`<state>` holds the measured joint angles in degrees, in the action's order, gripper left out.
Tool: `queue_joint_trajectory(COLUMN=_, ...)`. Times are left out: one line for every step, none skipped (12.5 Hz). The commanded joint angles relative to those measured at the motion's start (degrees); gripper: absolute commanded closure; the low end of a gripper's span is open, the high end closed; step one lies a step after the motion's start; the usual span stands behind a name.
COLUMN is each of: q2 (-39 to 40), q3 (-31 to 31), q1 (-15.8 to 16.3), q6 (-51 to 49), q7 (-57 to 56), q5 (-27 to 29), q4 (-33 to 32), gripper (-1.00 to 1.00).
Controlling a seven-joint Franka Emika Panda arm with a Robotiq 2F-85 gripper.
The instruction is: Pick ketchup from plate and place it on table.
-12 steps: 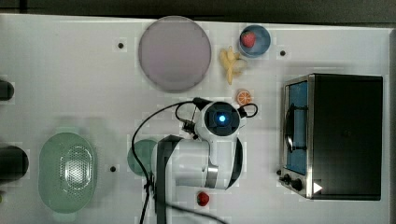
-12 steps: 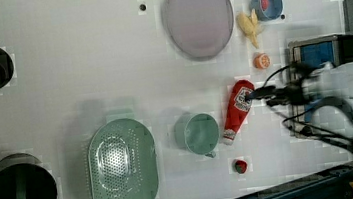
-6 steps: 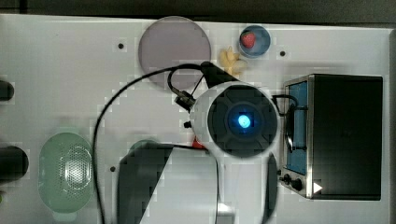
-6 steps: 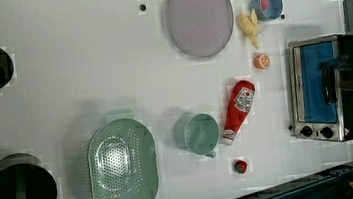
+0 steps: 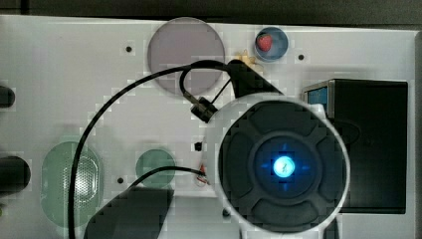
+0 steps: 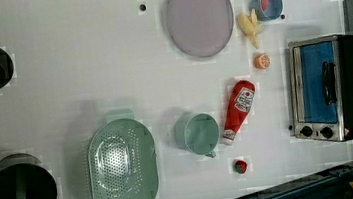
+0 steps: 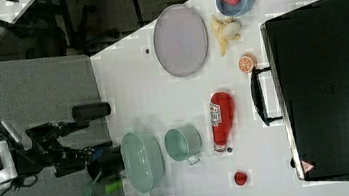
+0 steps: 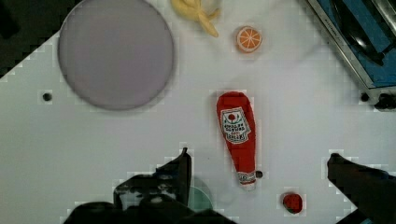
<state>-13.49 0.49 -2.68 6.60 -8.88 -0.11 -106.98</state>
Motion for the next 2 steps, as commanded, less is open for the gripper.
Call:
queue_joint_trajectory(q2=3.0, q3=0.5, q1=-0.31, q6=-1.84, q7=4.62, q5=-1.29, q4=0.82, gripper=-1.0)
queue_joint_trajectory(q2=3.0, q3=0.41, q1=-0.34, q6=-2.41, q7=4.62, q5=-1.29, q4=0.71, gripper=-1.0)
